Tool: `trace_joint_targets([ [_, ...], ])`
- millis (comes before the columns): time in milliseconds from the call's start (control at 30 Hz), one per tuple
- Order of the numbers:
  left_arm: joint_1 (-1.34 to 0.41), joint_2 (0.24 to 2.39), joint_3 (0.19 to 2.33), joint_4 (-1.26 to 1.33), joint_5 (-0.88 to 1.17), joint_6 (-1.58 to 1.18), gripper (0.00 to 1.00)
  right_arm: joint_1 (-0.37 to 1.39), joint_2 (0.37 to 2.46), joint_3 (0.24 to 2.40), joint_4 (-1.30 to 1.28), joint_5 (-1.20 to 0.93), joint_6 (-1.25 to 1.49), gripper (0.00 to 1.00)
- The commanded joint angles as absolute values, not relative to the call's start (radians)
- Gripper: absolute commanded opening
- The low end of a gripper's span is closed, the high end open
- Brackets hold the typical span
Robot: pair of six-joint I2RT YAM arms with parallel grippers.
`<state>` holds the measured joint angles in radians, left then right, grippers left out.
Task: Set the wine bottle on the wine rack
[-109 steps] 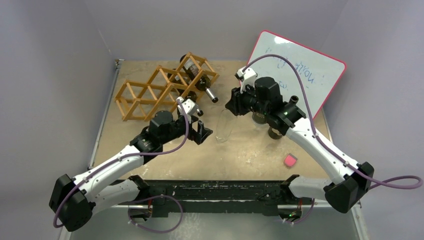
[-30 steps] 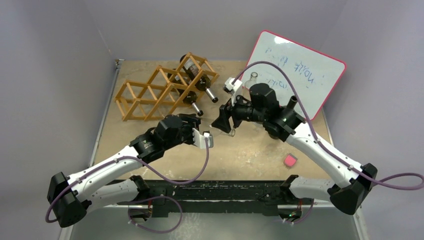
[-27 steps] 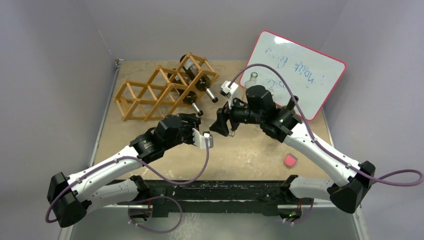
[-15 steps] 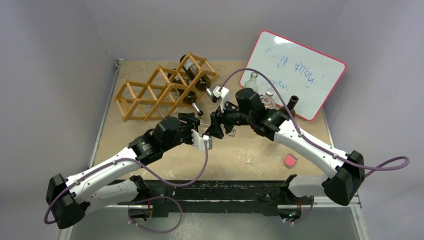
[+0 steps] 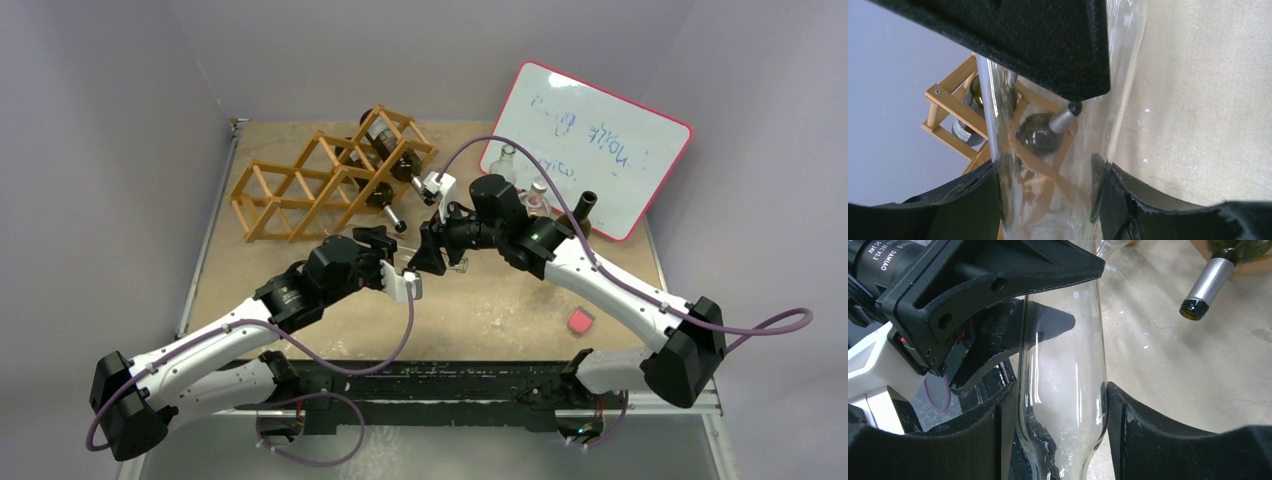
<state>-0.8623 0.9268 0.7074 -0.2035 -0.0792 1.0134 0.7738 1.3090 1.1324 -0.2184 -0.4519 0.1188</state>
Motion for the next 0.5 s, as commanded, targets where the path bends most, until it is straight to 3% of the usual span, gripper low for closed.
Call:
trace_joint_targets([
  [0,-0.87,0.88,0.724,-0.044,-0.078,1.039,0.01,0.778,1.335,1.142,-0.178,-0.505,0.12,0.55],
  [467,-0.87,0.886,0.747,-0.073,-0.125,1.121,0.01,0.778,1.386,1.216,-0.334,-0.55,0.03,0.63],
])
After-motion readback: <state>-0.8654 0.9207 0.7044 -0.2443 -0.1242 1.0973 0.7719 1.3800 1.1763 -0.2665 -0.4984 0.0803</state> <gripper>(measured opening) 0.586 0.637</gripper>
